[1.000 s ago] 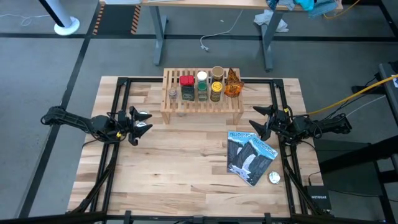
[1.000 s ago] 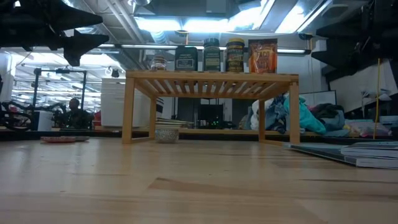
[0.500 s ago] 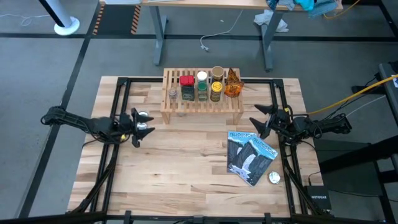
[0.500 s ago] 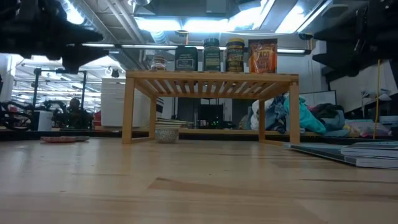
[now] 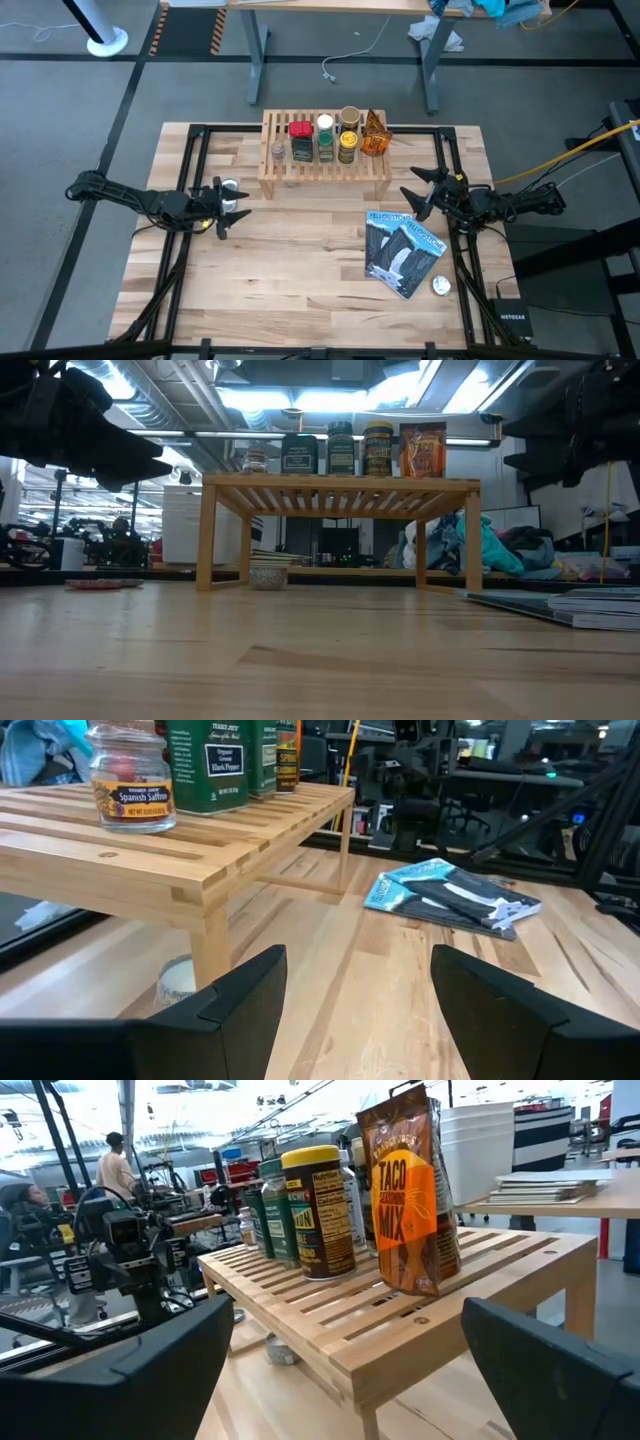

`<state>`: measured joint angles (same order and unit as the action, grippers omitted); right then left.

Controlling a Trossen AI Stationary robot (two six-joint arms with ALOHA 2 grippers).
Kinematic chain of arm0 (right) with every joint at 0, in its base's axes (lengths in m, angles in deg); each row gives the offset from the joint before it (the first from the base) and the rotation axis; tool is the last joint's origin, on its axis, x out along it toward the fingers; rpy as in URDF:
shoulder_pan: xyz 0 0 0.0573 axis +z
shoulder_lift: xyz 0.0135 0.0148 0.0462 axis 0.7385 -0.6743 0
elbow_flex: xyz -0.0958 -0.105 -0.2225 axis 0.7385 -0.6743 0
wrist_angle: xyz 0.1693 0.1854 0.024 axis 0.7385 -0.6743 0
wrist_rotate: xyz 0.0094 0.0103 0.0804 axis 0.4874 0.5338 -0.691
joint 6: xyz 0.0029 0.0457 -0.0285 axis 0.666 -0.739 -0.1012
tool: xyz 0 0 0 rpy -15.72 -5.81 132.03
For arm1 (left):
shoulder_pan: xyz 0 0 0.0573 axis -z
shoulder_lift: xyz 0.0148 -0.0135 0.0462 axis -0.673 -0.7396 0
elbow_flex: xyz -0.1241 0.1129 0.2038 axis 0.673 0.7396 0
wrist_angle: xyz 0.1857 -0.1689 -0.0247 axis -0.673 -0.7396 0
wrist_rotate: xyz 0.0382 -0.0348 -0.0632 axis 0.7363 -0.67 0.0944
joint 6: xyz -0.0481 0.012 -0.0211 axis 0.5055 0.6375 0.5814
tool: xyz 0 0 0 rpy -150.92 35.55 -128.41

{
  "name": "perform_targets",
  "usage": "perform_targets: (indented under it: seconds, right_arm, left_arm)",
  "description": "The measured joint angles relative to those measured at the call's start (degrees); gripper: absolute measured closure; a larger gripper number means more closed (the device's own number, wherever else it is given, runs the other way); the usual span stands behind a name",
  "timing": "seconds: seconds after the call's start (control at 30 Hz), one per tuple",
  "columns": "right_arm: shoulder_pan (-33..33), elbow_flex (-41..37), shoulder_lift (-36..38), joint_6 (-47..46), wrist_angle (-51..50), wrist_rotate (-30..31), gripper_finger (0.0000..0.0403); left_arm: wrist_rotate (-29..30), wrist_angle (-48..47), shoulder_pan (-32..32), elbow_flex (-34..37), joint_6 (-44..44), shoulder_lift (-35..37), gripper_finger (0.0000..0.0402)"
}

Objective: Shelf spices
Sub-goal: Remove the bottom orange seasoning pack from the shelf

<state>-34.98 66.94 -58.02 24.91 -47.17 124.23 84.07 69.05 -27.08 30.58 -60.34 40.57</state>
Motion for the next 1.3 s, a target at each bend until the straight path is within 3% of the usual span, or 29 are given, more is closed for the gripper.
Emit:
perform_targets:
  seconds: [0.47, 0.63, 0.83, 1.3]
  right_arm:
    - [-0.07, 0.0, -5.86, 8.65, 10.7, 4.23, 0.0006]
    - [-3.17, 0.0, -9.84, 8.69, 14.2, 3.53, 0.0006]
    - [-11.03, 0.25, -17.92, 8.01, 21.33, -4.35, 0.0006]
    - [-30.73, 13.43, -46.6, 6.74, 21.61, -27.03, 0.0006]
  left_arm:
    - [0.0, -0.13, 0.0, -0.02, 0.06, 0.02, 0.016]
    - [0.02, -0.15, 0.0, -0.02, -0.17, 0.07, 0.016]
    - [0.0, -0.17, 0.0, -0.02, -0.17, 0.04, 0.016]
    - [0.0, -0.2, 0.0, -0.02, -0.18, 0.04, 0.016]
